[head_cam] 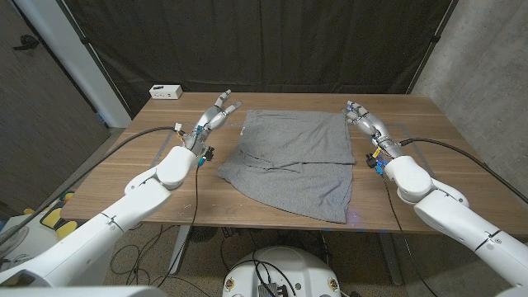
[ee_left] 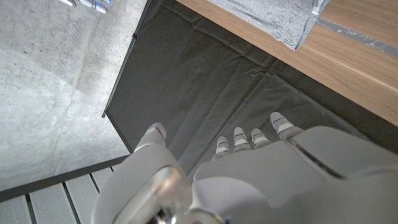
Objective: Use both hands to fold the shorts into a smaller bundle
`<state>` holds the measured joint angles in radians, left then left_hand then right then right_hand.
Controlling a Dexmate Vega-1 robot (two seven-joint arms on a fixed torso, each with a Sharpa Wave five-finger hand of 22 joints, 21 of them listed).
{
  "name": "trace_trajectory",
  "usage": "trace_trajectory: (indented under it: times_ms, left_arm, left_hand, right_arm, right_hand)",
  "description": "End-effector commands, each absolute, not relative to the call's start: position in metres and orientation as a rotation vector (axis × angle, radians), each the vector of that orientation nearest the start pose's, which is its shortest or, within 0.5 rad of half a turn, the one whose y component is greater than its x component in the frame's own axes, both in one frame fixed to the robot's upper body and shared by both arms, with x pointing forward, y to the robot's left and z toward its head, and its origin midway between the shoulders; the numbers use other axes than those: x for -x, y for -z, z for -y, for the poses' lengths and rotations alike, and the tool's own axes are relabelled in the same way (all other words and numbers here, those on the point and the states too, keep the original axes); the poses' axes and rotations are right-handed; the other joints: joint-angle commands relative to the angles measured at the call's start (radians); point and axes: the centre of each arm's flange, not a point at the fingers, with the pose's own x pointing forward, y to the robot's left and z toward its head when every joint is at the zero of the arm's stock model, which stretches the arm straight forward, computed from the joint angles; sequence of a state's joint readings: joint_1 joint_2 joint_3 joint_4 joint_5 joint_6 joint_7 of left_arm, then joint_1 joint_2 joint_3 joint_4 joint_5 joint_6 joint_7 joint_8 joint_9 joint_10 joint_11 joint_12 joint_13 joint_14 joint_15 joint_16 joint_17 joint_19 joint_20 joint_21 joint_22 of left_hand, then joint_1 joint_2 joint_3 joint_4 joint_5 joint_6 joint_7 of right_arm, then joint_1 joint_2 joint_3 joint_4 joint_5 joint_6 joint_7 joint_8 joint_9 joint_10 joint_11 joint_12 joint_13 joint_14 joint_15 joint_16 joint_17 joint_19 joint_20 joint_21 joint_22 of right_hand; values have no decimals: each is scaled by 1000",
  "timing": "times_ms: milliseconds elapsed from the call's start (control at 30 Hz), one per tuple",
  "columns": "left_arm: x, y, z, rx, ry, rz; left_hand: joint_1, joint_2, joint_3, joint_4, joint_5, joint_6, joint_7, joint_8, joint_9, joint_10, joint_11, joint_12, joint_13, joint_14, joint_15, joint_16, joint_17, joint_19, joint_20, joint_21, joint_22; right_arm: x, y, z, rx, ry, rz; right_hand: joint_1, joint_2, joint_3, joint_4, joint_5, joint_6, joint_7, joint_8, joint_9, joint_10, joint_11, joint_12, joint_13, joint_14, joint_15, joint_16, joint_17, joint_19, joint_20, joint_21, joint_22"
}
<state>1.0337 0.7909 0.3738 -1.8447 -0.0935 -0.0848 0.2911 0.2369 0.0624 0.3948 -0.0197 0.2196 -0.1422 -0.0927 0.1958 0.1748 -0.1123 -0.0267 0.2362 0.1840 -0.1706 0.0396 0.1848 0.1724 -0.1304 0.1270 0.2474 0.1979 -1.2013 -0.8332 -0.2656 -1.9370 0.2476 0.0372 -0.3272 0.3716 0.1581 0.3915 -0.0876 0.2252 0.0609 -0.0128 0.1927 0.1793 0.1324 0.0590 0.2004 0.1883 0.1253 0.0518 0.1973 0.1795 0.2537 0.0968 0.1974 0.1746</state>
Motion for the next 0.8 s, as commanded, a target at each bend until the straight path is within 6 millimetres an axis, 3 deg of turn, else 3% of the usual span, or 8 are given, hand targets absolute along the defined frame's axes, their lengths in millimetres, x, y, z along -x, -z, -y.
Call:
trace_trajectory:
  times_ms: [33, 67, 167, 267, 800]
  left_arm:
    - [-525, -6, -252, -763, 6, 804]
    - [-524, -6, -251, -771, 8, 805]
    - [-520, -5, -250, -804, -2, 811]
    - [-518, -4, -249, -826, -1, 811]
    - [-496, 0, -255, -946, -48, 827]
  left_hand:
    - [15, 0, 1, -12, -7, 6, 0, -2, 2, 9, 1, -3, 5, 2, 3, 0, 2, 3, 4, -2, 2]
    - [17, 0, 0, -15, -9, 6, -2, -4, 2, 8, -21, -6, 5, 4, 3, 0, 2, 4, 4, -2, 2]
    - [19, -1, -1, -18, -12, 10, -1, -4, 2, 15, -8, -5, 5, 3, 3, -1, 2, 3, 5, -3, 3]
    - [20, -1, -2, -22, -14, 14, -2, -3, 2, 22, -31, -5, 5, 3, 5, -1, 2, 1, 7, -4, 3]
    - [28, -3, -3, -33, -18, 42, -4, 3, 2, 48, -38, -1, 5, 3, -13, -1, 2, -3, 7, -8, 3]
  right_arm:
    - [-502, 29, 280, 654, 33, 663]
    - [-500, 30, 279, 654, 39, 659]
    - [-493, 30, 277, 710, 59, 654]
    - [-488, 31, 276, 751, 62, 644]
    - [-460, 42, 264, 939, 131, 623]
  right_hand:
    - [14, -1, 1, -8, -3, 4, -8, 4, 4, 10, -2, 5, 4, 11, -3, 9, 3, 9, 2, 8, 3]
    - [15, 0, 1, -9, -4, 4, -8, 4, 4, 12, -3, 6, 4, 12, -3, 9, 3, 9, 2, 8, 3]
    - [17, 0, 2, -9, -6, 4, -9, 4, 4, 13, -4, 6, 4, 12, -5, 9, 4, 9, 2, 8, 3]
    - [19, 2, 3, -10, -9, 4, -10, 4, 4, 15, -4, 6, 5, 14, -8, 10, 4, 10, 0, 8, 3]
    - [47, 14, 18, -23, -22, 11, -17, 4, 5, 22, -19, 6, 5, 25, -28, 12, 5, 18, -10, 10, 3]
